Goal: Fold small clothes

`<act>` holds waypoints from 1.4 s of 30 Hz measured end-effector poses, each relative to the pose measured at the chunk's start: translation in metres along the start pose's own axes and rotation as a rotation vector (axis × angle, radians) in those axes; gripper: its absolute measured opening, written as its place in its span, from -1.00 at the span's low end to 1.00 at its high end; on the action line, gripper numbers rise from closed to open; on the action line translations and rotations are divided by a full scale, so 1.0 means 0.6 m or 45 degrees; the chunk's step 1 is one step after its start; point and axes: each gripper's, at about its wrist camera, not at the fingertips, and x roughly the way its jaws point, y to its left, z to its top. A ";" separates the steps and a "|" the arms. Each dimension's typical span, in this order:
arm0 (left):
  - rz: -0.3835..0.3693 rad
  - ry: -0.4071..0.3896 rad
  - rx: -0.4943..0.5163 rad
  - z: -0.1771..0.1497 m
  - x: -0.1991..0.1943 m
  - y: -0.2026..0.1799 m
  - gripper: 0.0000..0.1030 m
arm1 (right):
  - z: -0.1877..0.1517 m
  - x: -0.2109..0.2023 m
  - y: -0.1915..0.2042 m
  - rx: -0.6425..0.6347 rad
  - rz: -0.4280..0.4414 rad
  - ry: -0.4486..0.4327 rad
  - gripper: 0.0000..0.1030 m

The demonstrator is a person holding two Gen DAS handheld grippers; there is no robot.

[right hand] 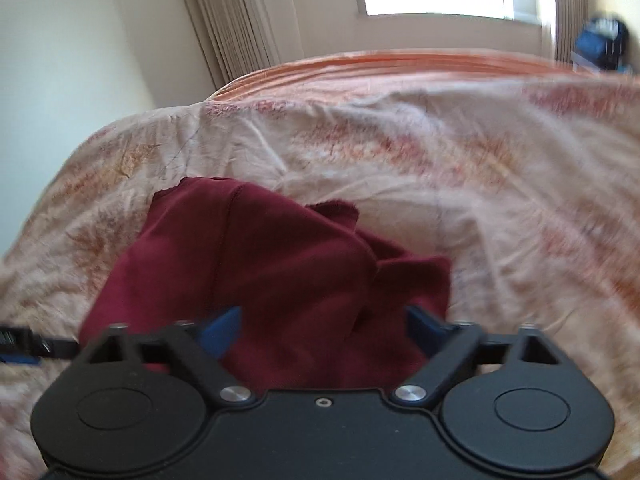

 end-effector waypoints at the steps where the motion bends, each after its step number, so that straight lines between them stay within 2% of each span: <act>1: 0.006 -0.010 0.013 0.000 -0.001 -0.001 0.99 | 0.000 0.002 -0.004 0.039 0.001 0.005 0.02; 5: -0.011 -0.020 0.052 0.003 -0.008 -0.011 0.99 | 0.000 -0.003 -0.013 0.174 0.016 -0.032 -0.74; 6: -0.022 -0.022 0.059 0.005 -0.012 -0.012 0.99 | 0.001 -0.009 -0.011 0.173 0.022 -0.052 -0.86; 13: -0.175 -0.076 0.085 0.022 -0.034 -0.020 0.99 | 0.028 -0.074 -0.028 0.172 0.004 -0.171 -0.90; 15: -0.176 -0.048 0.104 0.020 -0.024 -0.027 0.99 | 0.025 -0.072 -0.040 0.155 -0.047 -0.159 -0.90; 18: -0.151 0.031 0.155 0.010 0.004 -0.040 0.99 | 0.006 -0.038 -0.068 0.183 -0.112 -0.086 -0.90; 20: -0.139 0.048 0.164 0.004 0.009 -0.045 0.99 | -0.008 -0.021 -0.080 0.234 -0.119 -0.036 -0.88; 21: -0.141 0.039 0.171 0.001 0.007 -0.046 0.99 | -0.011 -0.021 -0.081 0.251 -0.114 -0.039 -0.84; 23: -0.137 0.025 0.185 -0.002 0.004 -0.047 0.99 | -0.014 -0.028 -0.074 0.234 -0.132 -0.059 -0.59; 25: -0.128 0.026 0.179 -0.003 0.003 -0.046 0.99 | -0.017 -0.037 -0.068 0.236 -0.164 -0.064 0.04; 27: -0.131 0.029 0.164 -0.003 0.001 -0.044 0.99 | -0.025 -0.049 -0.058 0.264 -0.191 -0.057 0.50; 28: -0.130 0.030 0.160 -0.003 -0.001 -0.045 0.99 | -0.031 -0.059 -0.048 0.269 -0.206 -0.055 0.61; 34: -0.136 0.034 0.166 0.000 -0.010 -0.052 0.99 | -0.077 -0.117 0.031 0.220 -0.212 -0.068 0.84; 39: -0.110 0.021 0.205 0.007 -0.021 -0.067 0.99 | -0.095 -0.133 0.071 0.210 -0.175 -0.069 0.83; 42: -0.100 0.000 0.241 0.013 -0.028 -0.078 0.99 | -0.095 -0.136 0.079 0.211 -0.170 -0.083 0.63</act>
